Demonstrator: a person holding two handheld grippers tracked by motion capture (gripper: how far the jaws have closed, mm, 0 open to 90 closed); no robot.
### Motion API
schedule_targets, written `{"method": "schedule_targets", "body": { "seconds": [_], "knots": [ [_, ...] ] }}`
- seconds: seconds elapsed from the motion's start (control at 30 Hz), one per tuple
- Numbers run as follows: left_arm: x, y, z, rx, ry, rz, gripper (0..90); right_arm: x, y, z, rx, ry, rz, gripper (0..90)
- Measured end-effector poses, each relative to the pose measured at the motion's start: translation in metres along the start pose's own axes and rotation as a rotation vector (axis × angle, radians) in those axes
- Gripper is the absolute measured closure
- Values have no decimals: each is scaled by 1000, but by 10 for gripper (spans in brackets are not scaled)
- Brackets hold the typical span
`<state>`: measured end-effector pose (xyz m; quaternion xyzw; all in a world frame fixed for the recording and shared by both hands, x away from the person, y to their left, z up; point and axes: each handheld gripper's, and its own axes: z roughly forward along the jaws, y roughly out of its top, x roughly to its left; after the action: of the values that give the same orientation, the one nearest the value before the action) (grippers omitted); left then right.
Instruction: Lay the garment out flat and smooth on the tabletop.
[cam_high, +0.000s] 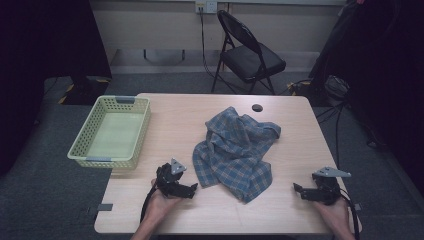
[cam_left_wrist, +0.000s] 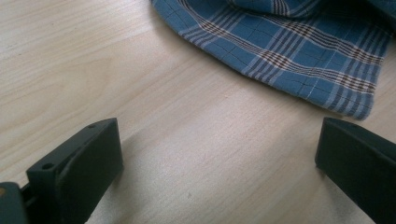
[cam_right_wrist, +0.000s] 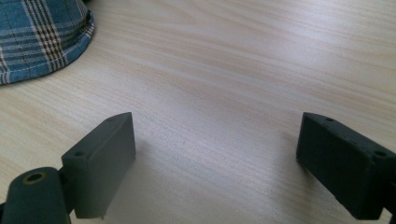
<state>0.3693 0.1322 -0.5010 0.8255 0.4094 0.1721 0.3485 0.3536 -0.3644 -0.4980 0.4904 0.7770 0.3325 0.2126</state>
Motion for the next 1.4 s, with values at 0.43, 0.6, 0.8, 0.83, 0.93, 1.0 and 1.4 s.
{"method": "schedule_targets", "body": {
  "seconds": [0.43,0.6,0.8,0.83,0.93,1.0,1.4],
  "knots": [
    [-3,-1,-3,-27,-14,15,123,0,0,0,1,-6,2,98],
    [-2,-1,-2,-30,-9,6,122,0,0,0,1,-8,5,101],
    [3,-2,-4,-35,-7,-3,146,-2,1,0,3,-13,12,109],
    [3,-3,-4,-35,-8,-1,149,-2,0,0,4,-12,11,109],
    [2,-3,-5,-36,-14,6,151,-2,1,-2,3,-8,13,114],
    [1,-3,-5,-37,-7,9,152,-3,1,-3,-2,-1,21,115],
    [3,-4,-11,-77,-16,-20,142,-1,2,-6,-25,21,34,123]
  ]
}}
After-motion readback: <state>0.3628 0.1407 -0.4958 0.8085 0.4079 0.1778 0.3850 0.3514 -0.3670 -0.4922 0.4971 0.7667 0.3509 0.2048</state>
